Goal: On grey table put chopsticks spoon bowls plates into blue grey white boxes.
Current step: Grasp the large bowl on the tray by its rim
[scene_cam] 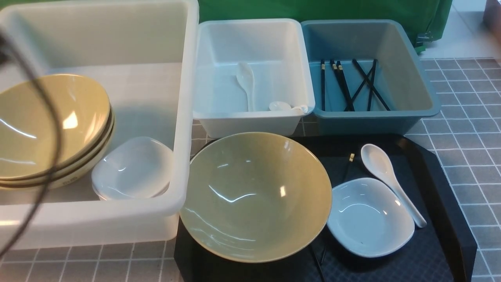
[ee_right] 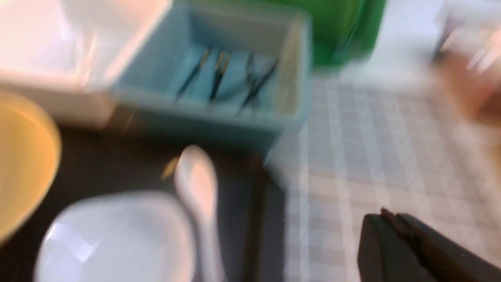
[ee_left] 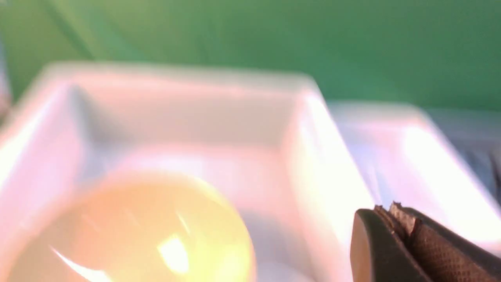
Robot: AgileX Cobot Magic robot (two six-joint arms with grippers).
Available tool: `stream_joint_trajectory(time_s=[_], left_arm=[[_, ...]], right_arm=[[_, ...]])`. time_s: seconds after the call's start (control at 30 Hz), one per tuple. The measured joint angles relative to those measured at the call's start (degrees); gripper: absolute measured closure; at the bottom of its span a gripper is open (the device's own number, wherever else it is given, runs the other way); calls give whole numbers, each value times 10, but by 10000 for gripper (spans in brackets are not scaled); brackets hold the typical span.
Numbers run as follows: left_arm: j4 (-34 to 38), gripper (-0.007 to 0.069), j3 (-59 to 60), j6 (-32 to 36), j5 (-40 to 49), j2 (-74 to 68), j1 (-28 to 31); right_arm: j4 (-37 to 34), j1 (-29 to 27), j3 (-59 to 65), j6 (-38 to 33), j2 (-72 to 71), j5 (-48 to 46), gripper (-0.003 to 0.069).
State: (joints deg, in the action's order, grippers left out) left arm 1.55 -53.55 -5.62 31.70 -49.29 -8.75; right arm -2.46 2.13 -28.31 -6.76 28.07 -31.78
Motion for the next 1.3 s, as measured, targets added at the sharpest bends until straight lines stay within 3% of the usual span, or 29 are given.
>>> stream_joint_trajectory(time_s=[0.1,0.27,0.5,0.67,0.93,1.1,1.2,1.3], left_arm=[[44,633,-40,64,88,-72,-68],[127,633,-102,132,124,-204,-175],[117,633,-193,144,128,-356,-278],[41,633,-232,139,127,-483,-318],[23,633,-235,127,105,-592,-350],[95,632,-244,158,93,-608,-371],[200,632,-261,229,91,-614,-376],[262,632,-289,297,101,-616,-375]], right_arm=[[-55,16,-4,-63,38,-61,620],[-158,38,-4,-173,99,-105,620],[-197,41,0,-199,126,-79,620],[-205,41,18,-198,126,-32,619],[-207,41,25,-188,126,-19,619],[-210,41,25,-186,126,-18,618],[-213,41,25,-185,126,-17,617],[-214,41,25,-185,126,-17,615]])
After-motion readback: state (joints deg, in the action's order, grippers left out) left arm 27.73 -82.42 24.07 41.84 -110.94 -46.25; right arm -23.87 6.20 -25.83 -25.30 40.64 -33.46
